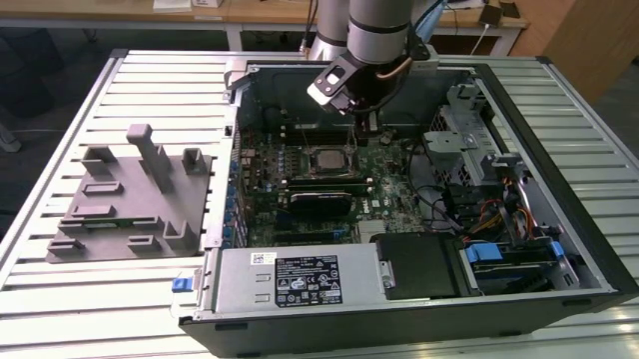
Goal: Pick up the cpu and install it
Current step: 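Close the cpu cover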
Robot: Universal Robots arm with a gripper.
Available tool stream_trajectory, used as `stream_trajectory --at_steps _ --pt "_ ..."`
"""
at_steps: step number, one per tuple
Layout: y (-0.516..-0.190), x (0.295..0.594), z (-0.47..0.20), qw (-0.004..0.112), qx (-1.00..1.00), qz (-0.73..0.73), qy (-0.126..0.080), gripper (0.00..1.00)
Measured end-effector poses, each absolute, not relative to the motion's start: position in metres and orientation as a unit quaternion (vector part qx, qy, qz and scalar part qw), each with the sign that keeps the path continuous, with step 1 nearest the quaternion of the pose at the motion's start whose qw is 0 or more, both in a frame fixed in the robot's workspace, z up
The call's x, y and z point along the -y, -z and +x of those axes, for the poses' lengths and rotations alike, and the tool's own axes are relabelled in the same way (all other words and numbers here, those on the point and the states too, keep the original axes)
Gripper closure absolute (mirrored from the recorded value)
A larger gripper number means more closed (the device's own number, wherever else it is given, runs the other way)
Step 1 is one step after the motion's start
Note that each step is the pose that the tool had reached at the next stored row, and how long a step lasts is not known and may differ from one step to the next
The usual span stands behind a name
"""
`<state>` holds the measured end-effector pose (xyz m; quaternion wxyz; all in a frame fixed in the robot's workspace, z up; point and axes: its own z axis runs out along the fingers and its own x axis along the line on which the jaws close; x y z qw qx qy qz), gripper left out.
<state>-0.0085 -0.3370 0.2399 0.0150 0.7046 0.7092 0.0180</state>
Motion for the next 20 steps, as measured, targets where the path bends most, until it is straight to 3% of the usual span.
stream_trajectory --at_steps 20 --pt "-0.2387 0.3370 -0.0168 0.009 -0.709 0.705 -0.013 0.89"
